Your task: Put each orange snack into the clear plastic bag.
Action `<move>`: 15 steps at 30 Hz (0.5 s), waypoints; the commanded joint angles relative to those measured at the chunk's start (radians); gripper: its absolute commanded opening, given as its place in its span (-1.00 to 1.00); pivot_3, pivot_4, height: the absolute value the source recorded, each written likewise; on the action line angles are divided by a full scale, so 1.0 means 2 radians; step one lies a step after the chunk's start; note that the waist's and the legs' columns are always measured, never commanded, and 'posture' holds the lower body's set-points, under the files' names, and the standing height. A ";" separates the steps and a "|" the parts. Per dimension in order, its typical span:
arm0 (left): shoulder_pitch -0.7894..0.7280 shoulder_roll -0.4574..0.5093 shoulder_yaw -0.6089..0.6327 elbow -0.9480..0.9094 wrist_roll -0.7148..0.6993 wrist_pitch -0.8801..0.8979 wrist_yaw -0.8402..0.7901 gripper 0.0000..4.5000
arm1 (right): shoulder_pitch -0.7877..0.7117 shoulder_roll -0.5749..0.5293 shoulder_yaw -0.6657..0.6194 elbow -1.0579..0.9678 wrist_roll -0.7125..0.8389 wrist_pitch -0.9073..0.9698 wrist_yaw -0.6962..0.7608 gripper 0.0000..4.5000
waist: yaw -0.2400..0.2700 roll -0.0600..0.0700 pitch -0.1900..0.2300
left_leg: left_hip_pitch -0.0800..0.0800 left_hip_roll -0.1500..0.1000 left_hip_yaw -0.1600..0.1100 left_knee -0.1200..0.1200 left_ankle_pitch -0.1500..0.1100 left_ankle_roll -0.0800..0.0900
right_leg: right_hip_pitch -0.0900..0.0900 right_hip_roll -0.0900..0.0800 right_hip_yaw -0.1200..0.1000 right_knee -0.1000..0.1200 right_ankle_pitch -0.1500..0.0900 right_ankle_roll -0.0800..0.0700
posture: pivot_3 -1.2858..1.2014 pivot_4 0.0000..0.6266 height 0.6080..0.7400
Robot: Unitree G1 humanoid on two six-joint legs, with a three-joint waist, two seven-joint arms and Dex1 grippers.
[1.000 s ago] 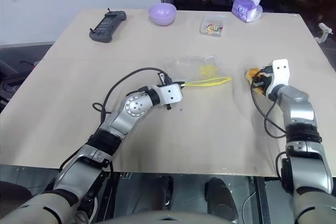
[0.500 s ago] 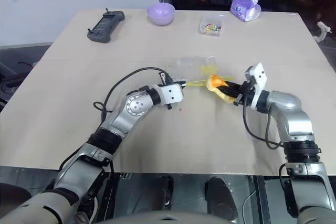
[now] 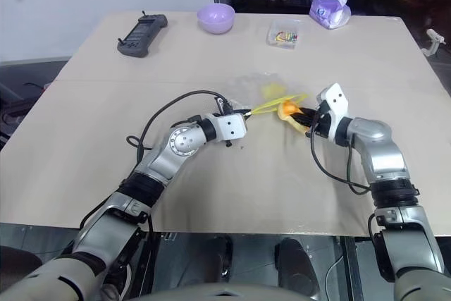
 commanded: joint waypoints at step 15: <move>-0.024 -0.002 -0.010 0.019 0.006 -0.047 -0.003 -1.00 | -0.030 0.035 0.021 -0.099 0.025 0.076 -0.017 -1.00 | 0.000 0.000 0.000 | 0.000 0.000 0.000 0.000 0.000 0.000 | 0.000 0.000 0.000 0.000 0.000 0.000 | 0.03 -0.52 1.00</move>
